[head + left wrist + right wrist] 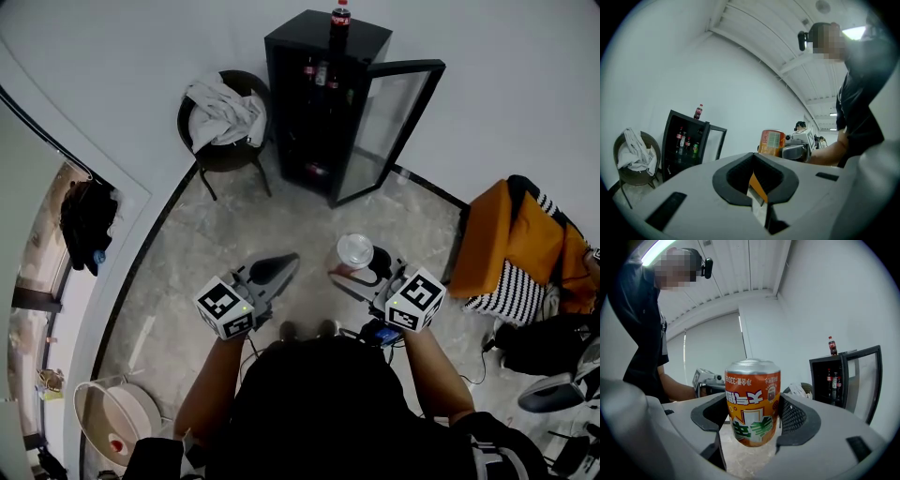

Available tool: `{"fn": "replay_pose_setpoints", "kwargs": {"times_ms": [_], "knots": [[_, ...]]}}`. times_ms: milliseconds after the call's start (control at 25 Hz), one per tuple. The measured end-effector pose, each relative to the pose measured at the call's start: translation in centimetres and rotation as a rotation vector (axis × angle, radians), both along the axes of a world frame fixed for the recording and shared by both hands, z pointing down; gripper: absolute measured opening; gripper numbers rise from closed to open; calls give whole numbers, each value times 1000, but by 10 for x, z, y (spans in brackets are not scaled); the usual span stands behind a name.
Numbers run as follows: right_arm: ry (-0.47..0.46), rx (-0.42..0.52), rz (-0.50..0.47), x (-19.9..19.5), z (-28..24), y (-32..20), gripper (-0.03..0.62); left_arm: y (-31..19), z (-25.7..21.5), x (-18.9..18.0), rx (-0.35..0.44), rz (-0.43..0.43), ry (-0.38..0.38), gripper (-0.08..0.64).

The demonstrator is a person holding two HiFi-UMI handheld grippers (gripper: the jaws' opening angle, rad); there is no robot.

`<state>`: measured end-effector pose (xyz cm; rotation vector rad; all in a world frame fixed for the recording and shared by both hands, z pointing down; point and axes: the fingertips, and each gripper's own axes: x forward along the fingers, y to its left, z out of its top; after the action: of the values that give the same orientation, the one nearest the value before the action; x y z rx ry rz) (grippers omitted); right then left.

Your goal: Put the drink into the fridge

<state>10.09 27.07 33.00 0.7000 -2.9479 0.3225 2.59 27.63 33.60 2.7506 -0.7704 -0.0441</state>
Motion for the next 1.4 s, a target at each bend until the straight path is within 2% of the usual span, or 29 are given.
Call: {"fn": "replay_pose_setpoints", "kwargs": {"times_ms": [240, 680, 960, 1160, 1400], "knots": [[3, -4, 0, 2, 0, 0, 324, 0, -2, 1, -11, 6, -10, 11], [-44, -7, -23, 13, 4, -10, 324, -1, 4, 11, -54, -8, -21, 11], [-36, -14, -58, 16, 17, -20, 324, -16, 12, 10, -103, -61, 24, 11], [-46, -45, -63, 2, 27, -37, 324, -32, 26, -8, -131, -71, 34, 11], [-7, -67, -30, -21, 31, -83, 324, -84, 30, -26, -121, -26, 52, 11]]}}
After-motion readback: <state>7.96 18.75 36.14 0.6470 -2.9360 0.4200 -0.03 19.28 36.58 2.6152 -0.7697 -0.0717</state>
